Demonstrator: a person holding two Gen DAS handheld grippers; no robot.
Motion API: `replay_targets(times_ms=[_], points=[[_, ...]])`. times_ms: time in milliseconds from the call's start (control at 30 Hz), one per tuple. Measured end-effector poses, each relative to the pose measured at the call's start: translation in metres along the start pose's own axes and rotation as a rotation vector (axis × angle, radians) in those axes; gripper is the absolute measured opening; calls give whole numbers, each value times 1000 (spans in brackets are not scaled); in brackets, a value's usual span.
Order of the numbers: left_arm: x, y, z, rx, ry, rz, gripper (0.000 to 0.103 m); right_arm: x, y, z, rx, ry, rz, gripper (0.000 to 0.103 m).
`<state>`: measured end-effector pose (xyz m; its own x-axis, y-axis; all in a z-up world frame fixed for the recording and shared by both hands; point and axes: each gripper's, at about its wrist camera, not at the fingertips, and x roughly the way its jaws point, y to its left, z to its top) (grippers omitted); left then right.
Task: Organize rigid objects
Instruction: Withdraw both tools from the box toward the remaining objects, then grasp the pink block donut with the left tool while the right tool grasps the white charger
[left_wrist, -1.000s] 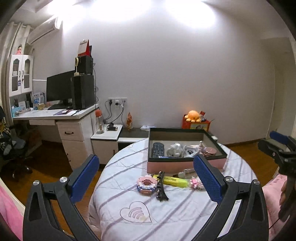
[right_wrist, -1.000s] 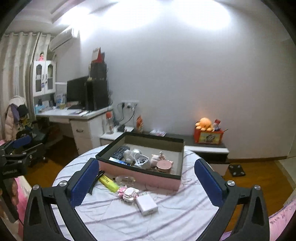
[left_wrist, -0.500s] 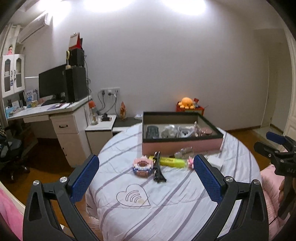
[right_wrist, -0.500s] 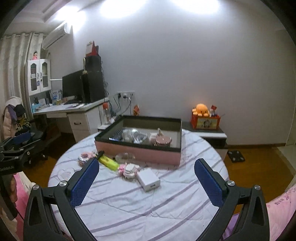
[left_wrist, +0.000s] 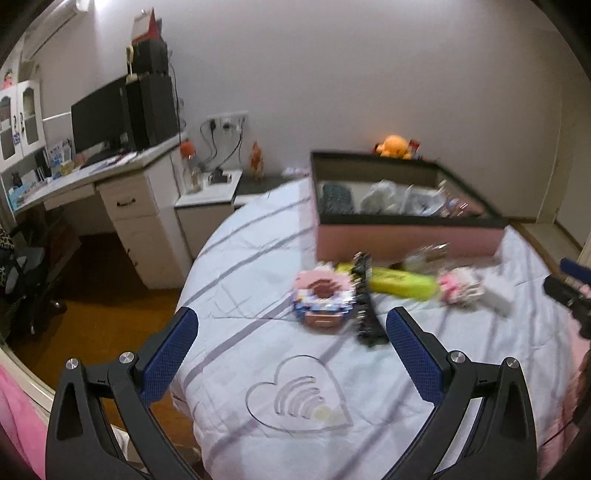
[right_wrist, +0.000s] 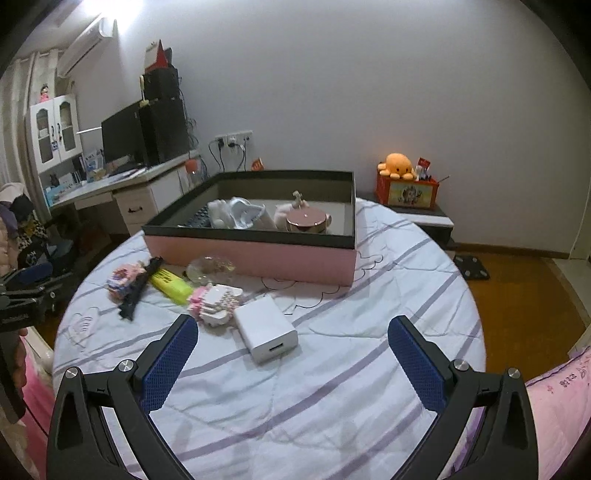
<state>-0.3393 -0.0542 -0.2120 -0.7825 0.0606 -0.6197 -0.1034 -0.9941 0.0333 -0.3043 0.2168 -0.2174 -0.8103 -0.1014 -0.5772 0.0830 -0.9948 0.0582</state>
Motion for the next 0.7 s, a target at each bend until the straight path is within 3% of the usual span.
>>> replay_targets(times_ms=[367, 700], points=[[62, -3, 0, 90, 167, 17, 103, 45, -2, 4, -27, 109, 0, 103], [88, -21, 12, 127, 211, -25, 102, 60, -7, 1, -16, 172, 26, 103]])
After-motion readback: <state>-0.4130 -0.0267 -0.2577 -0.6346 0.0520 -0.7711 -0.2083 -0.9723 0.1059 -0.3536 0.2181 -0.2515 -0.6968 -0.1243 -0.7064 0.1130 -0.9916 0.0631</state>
